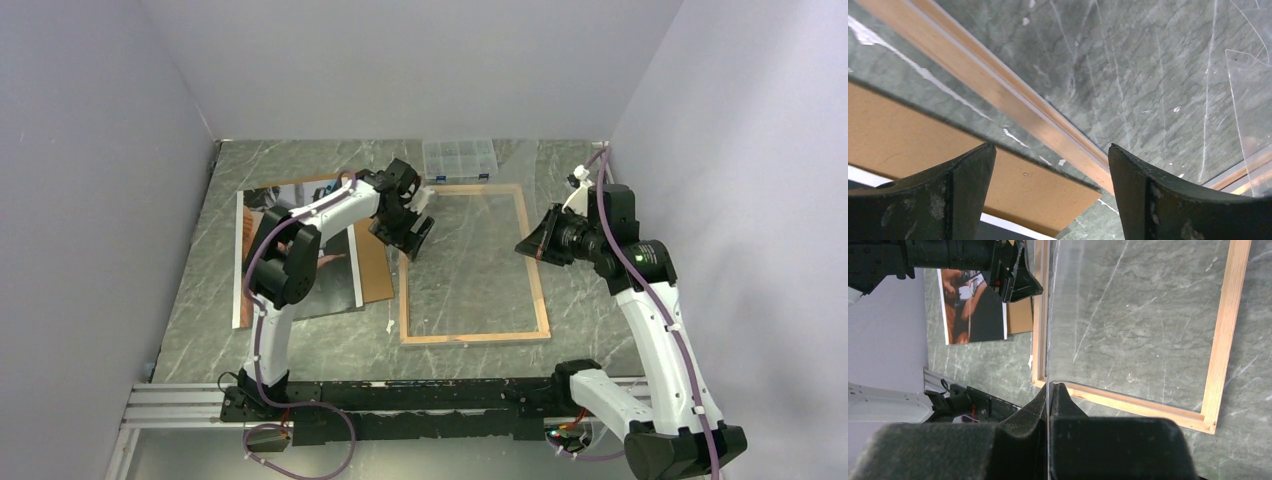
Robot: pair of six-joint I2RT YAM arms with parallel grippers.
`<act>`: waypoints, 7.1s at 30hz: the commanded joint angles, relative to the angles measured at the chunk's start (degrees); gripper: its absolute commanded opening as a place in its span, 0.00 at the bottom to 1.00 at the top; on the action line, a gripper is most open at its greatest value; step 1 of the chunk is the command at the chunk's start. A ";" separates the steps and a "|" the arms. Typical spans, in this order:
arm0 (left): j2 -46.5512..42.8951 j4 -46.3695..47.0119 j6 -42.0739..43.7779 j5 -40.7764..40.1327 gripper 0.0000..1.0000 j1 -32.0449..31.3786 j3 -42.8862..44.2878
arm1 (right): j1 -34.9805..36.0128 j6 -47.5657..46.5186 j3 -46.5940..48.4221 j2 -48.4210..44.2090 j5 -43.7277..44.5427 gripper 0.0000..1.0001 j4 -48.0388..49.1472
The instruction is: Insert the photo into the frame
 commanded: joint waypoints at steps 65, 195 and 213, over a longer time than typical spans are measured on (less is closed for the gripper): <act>-24.02 2.78 2.38 0.50 0.95 20.49 -10.69 | 11.08 14.11 -5.94 5.33 -9.49 0.00 33.13; -15.27 5.64 5.77 -2.43 0.70 8.54 -19.45 | -4.43 0.75 -6.38 22.98 -21.00 0.56 39.27; -16.08 4.58 4.69 0.51 0.69 13.73 -18.25 | -1.82 17.70 -7.40 11.56 -21.68 0.00 40.82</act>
